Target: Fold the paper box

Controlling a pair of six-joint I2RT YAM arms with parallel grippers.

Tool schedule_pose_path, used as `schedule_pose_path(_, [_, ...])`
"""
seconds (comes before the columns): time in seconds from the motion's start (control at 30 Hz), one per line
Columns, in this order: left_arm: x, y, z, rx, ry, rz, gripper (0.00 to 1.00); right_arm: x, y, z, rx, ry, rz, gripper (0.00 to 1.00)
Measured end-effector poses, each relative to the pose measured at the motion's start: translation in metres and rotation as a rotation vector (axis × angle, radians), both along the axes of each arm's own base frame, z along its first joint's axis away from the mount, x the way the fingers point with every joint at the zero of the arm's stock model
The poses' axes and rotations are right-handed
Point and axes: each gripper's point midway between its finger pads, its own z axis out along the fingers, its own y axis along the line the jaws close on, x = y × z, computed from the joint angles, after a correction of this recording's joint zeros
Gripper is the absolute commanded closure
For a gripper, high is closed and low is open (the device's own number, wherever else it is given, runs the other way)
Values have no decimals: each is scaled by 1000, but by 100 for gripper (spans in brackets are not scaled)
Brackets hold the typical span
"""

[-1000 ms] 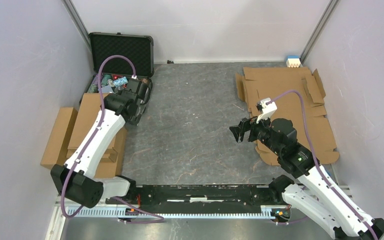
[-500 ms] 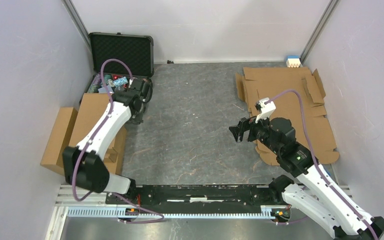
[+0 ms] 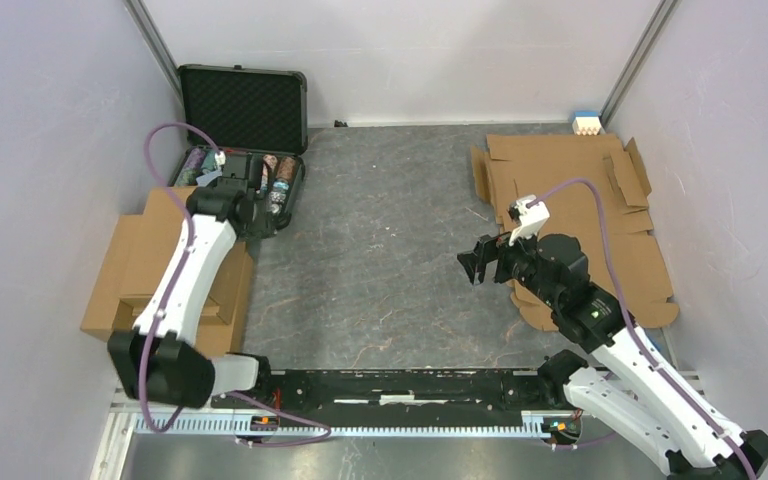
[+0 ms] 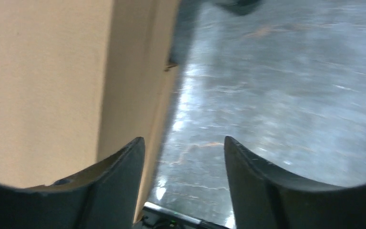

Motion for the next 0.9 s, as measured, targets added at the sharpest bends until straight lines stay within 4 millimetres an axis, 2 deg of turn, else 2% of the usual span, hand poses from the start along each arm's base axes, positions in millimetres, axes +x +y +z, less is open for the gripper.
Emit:
schedule_pose_path(0.07, [1,-21,19,-82,-99,-64,1,2,1,-4,-6,14,-1,2])
schedule_pose_path(0.2, [-6,-66,62,-241,-333,-216,0,11,4,-20,-2,22,-26,2])
schedule_pose_path(0.3, [-11,-96,71,-326,-434,-324,0,15,-1,-52,-12,39,-67,2])
schedule_pose_path(0.37, [-11,-113,61,-369,-446,-372,0,16,-5,-75,-27,59,-95,2])
schedule_pose_path(0.43, [-12,-129,41,-409,-428,-401,0,18,-8,-83,-33,55,-111,2])
schedule_pose_path(0.57, [-12,-145,-3,-477,-398,-380,0,29,-10,-69,-19,-5,-144,2])
schedule_pose_path(0.73, [-3,-147,-40,-536,-503,-315,0,46,-15,-64,-94,-34,-191,2])
schedule_pose_path(0.83, [2,-140,-63,-509,-554,-292,0,52,-17,-72,-96,-62,-198,2])
schedule_pose_path(0.9, [7,-138,-67,-490,-582,-294,0,56,-21,-82,-100,-62,-212,2])
